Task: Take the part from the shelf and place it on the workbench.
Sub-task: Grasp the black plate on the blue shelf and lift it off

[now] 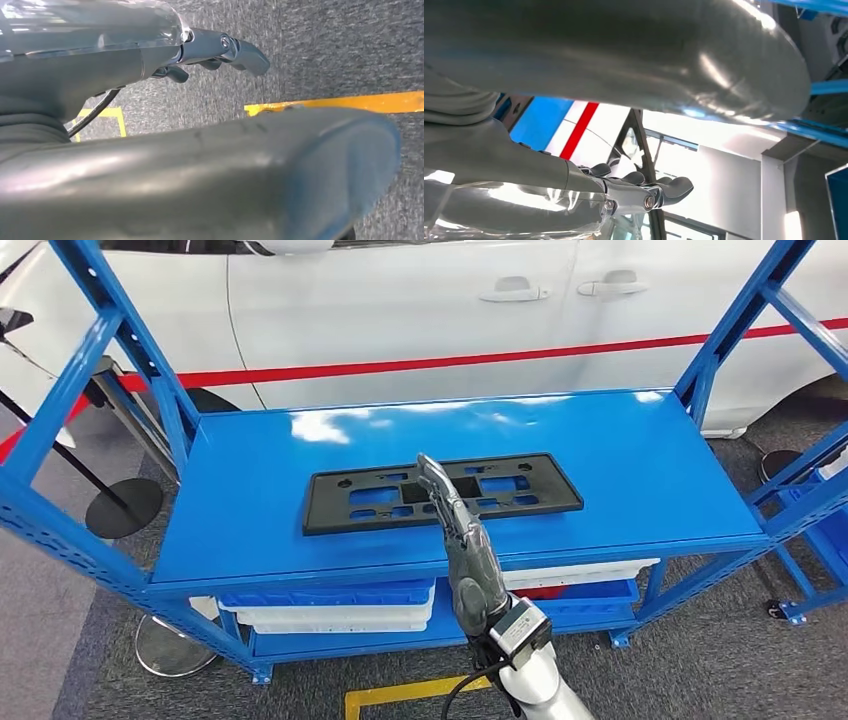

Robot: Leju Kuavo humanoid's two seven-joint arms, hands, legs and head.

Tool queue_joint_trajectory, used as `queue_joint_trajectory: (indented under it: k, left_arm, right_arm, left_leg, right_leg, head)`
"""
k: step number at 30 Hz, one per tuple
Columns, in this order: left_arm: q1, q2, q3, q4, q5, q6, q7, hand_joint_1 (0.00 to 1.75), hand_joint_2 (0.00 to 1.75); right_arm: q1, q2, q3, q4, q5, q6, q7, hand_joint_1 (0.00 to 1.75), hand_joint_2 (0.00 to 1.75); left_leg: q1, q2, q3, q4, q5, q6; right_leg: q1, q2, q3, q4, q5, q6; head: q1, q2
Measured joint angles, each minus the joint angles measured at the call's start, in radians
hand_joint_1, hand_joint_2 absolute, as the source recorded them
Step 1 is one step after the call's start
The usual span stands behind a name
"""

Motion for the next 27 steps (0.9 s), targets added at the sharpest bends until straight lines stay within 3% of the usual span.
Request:
queue_joint_trajectory:
  k: [3,5,7,9,10,11,13,14,18,20,21,23,24,25,26,27]
  left_arm:
    - [-0.001,-0.001,0.000,0.000,-0.001,0.000,-0.001,0.00,0.00]
    - [-0.003,-0.001,-0.001,0.000,-0.001,0.000,-0.001,0.00,0.00]
    - [-0.002,-0.001,-0.001,0.000,-0.001,0.000,-0.001,0.00,0.00]
    - [0.002,-0.001,-0.001,0.000,0.000,0.000,-0.002,0.00,0.00]
    - [0.004,-0.001,-0.001,0.000,0.001,0.000,-0.002,0.00,0.00]
    - [0.006,0.000,0.000,0.000,0.002,0.000,-0.004,0.00,0.00]
    - [0.008,0.000,0.000,0.000,0.005,0.003,-0.005,0.00,0.00]
    - [0.008,0.001,0.000,0.000,0.007,0.005,-0.005,0.00,0.00]
    - [0.006,0.002,0.000,0.000,0.009,0.010,-0.001,0.00,0.00]
    - [0.005,0.002,0.000,0.000,0.008,0.015,0.002,0.00,0.00]
    - [0.005,0.002,0.000,0.000,0.007,0.016,0.002,0.00,0.00]
    - [0.001,0.002,0.000,0.000,0.005,0.017,0.004,0.00,0.00]
    - [0.001,0.002,0.000,0.000,0.004,0.017,0.005,0.00,0.00]
    - [0.002,0.002,0.000,0.000,0.003,0.017,0.007,0.00,0.00]
    - [0.003,0.002,0.000,0.000,0.003,0.017,0.010,0.00,0.00]
    - [0.003,0.002,0.000,0.000,0.002,0.018,0.012,0.00,0.00]
  right_arm:
    - [0.000,0.001,0.001,-0.001,-0.002,0.000,0.000,0.00,0.00]
    - [-0.002,0.003,0.002,-0.002,-0.002,0.000,0.000,0.00,0.00]
    - [-0.002,0.004,0.003,-0.002,-0.003,0.002,0.000,0.00,0.00]
    - [0.001,0.005,0.004,-0.001,-0.006,0.009,0.000,0.00,0.00]
    - [0.003,0.005,0.005,-0.001,-0.008,0.013,0.000,0.00,0.00]
    - [0.005,0.005,0.006,-0.001,-0.012,0.018,0.000,0.00,0.00]
    - [0.007,0.004,0.007,-0.002,-0.019,0.028,-0.001,0.00,0.00]
    - [0.009,0.004,0.007,-0.004,-0.022,0.031,-0.002,0.00,0.00]
    - [0.012,0.002,0.009,-0.018,-0.029,0.040,-0.013,0.00,0.00]
    - [0.010,0.002,0.010,-0.026,-0.036,0.044,-0.017,0.00,0.00]
    - [0.011,0.002,0.010,-0.028,-0.041,0.046,-0.017,0.00,0.44]
    - [0.016,0.000,0.010,-0.029,-0.059,0.049,-0.015,0.00,1.31]
    - [0.020,-0.001,0.009,-0.029,-0.071,0.050,-0.012,0.00,1.75]
    - [0.022,-0.002,0.008,-0.029,-0.086,0.051,-0.007,0.00,1.75]
    - [0.023,-0.002,0.006,-0.029,-0.100,0.052,-0.001,0.00,1.75]
    - [0.022,-0.002,0.003,-0.029,-0.113,0.053,0.004,0.00,1.75]
  left_leg:
    - [-0.002,0.002,0.008,-0.002,-0.010,-0.018]
    - [-0.003,0.002,-0.013,0.052,-0.032,-0.025]
    - [0.000,0.002,-0.087,0.176,-0.070,-0.028]
    - [0.001,0.002,-0.162,0.268,-0.071,-0.031]
    - [0.002,0.002,-0.177,0.264,-0.042,-0.032]
    - [0.002,0.002,-0.174,0.221,0.006,-0.031]
    - [0.000,0.003,-0.138,0.105,0.093,-0.024]
    - [-0.003,0.003,-0.120,0.060,0.107,-0.018]
    - [-0.010,0.001,-0.085,0.022,0.071,0.007]
    - [-0.005,0.000,-0.061,0.008,0.059,0.015]
    - [-0.003,0.000,-0.051,0.003,0.055,0.018]
    - [-0.002,0.000,-0.038,0.000,0.043,0.021]
    - [-0.002,-0.001,-0.031,-0.001,0.036,0.021]
    - [-0.002,-0.001,-0.022,0.000,0.029,0.020]
    - [-0.001,-0.002,-0.011,-0.001,0.021,0.019]
    - [-0.001,-0.003,0.002,-0.001,0.013,0.017]
  right_leg:
    - [-0.002,0.004,0.016,-0.016,-0.006,-0.013]
    - [-0.008,0.004,0.040,-0.032,-0.010,-0.023]
    - [-0.007,0.001,0.060,-0.036,-0.023,-0.030]
    - [-0.005,0.003,0.083,-0.036,-0.042,-0.031]
    - [-0.005,0.004,0.097,-0.036,-0.054,-0.030]
    - [-0.005,0.006,0.115,-0.036,-0.067,-0.028]
    - [-0.004,0.008,0.145,-0.035,-0.095,-0.021]
    - [-0.004,0.009,0.154,-0.035,-0.107,-0.015]
    - [-0.009,0.009,0.177,-0.044,-0.130,0.008]
    - [-0.010,0.009,0.162,0.003,-0.154,0.021]
    - [-0.013,0.008,0.126,0.064,-0.174,0.026]
    - [-0.017,0.008,0.013,0.216,-0.208,0.036]
    - [-0.019,0.008,-0.037,0.267,-0.205,0.039]
    - [-0.020,0.007,-0.069,0.282,-0.183,0.040]
    - [-0.021,0.007,-0.081,0.262,-0.141,0.040]
    - [-0.021,0.007,-0.075,0.208,-0.085,0.038]
  head:
    - [0.000,0.000]
    - [-0.002,0.000]
    - [-0.005,0.000]
    - [-0.005,0.000]
    - [-0.005,0.000]
    - [-0.006,0.000]
    - [-0.005,0.000]
    - [-0.004,0.000]
    - [-0.004,0.000]
    - [-0.001,0.000]
    - [0.001,0.000]
    - [0.003,0.000]
    - [0.003,0.000]
    - [0.003,0.000]
    - [0.003,0.000]
    - [0.003,0.000]
